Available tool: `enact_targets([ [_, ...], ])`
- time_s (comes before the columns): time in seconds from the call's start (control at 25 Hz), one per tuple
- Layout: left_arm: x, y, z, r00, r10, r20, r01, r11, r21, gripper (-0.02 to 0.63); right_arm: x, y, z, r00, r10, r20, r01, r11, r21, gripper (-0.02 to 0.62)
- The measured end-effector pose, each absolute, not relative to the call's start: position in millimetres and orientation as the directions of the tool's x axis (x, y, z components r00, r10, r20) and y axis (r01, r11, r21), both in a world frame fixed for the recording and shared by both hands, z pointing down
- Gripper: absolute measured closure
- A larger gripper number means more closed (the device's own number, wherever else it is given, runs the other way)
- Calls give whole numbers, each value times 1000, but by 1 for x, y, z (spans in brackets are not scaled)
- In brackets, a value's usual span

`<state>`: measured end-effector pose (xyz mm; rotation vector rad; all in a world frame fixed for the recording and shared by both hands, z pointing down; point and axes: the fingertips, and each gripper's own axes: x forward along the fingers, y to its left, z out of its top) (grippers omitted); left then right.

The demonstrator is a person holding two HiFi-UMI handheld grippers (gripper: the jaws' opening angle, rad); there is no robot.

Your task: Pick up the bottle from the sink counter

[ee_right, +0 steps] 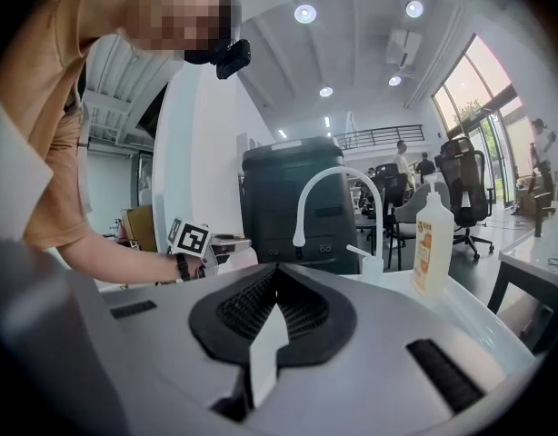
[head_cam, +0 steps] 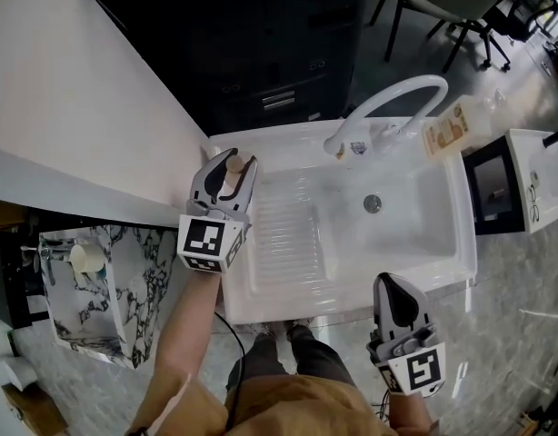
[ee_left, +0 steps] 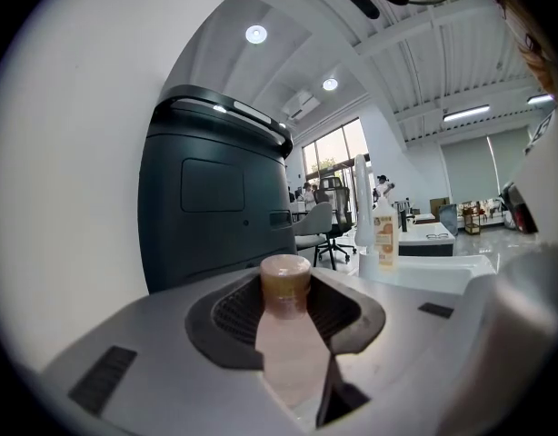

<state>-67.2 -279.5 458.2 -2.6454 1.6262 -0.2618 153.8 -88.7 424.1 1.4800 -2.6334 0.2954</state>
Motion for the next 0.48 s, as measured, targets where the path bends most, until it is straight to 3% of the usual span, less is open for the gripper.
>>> enact_targets([
  [0.48,-73,-241,404,456,-884,103,-876,-466,-120,474,146,-78,401,-520,-838,164,-854,515,-76,595],
])
